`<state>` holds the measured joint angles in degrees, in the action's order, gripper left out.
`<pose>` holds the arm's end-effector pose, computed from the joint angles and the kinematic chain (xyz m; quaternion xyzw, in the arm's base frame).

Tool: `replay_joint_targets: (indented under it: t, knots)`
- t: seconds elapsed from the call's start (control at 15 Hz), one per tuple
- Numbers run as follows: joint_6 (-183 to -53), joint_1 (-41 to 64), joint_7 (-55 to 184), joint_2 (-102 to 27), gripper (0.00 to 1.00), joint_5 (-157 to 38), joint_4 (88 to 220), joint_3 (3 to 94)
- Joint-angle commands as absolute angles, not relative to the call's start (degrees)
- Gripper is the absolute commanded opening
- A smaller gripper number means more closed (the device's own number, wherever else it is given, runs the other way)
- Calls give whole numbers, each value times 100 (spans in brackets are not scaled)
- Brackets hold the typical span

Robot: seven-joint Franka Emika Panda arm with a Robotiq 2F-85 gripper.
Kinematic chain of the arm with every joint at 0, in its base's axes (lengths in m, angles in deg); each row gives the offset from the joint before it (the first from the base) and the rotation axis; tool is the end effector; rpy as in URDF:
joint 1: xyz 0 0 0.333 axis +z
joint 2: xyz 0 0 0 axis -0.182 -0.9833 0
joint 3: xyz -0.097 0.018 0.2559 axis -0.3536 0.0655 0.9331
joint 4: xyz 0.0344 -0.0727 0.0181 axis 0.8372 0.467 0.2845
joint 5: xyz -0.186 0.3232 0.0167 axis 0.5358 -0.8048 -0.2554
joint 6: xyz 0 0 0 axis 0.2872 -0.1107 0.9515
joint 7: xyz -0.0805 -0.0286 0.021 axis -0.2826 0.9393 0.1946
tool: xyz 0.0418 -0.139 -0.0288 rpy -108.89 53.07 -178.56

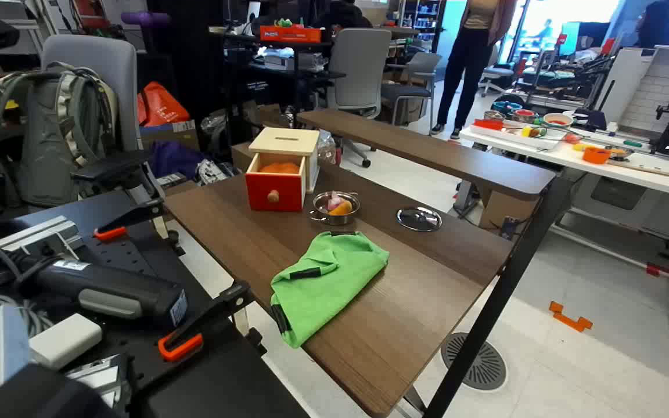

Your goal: Move the brown object to the right

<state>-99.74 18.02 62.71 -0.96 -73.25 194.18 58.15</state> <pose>0.4330 0.1207 0.4122 -0.9970 -0.0236 -0.0216 0.0710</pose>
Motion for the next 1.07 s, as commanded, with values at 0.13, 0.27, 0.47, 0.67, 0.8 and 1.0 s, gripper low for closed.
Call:
replay_joint_targets:
  t: [0.13,0.27,0.47,0.67,0.8,1.0]
  knots:
    - [-9958,1769,6280,-96,100,-7334,19403,5843]
    - [-9958,1769,6280,-96,100,-7334,19403,5843]
    - [-9958,1769,6280,-96,100,-7334,19403,5843]
    - [-10043,1760,6208,-112,100,-7346,19400,5857]
    - [-10209,1772,6251,-294,100,-7459,19254,5825]
    - [-10482,1740,6117,-642,100,-7397,19030,5852]
